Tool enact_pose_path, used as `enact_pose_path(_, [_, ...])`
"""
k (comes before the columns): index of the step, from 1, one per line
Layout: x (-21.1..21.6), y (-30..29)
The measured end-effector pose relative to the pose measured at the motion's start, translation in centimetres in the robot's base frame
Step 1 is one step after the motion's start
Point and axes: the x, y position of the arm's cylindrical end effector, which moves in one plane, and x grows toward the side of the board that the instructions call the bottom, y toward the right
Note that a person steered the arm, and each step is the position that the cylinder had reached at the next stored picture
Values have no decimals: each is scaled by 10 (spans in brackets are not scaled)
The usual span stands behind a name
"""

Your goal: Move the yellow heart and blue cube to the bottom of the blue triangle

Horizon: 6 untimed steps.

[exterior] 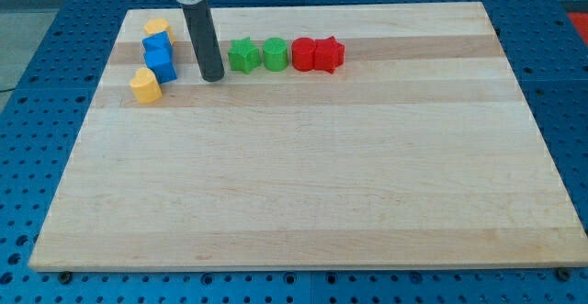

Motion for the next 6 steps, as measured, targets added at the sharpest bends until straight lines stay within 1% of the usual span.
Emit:
enact_pose_path(1, [-9,-9])
enact_pose_path(6, [-9,-52])
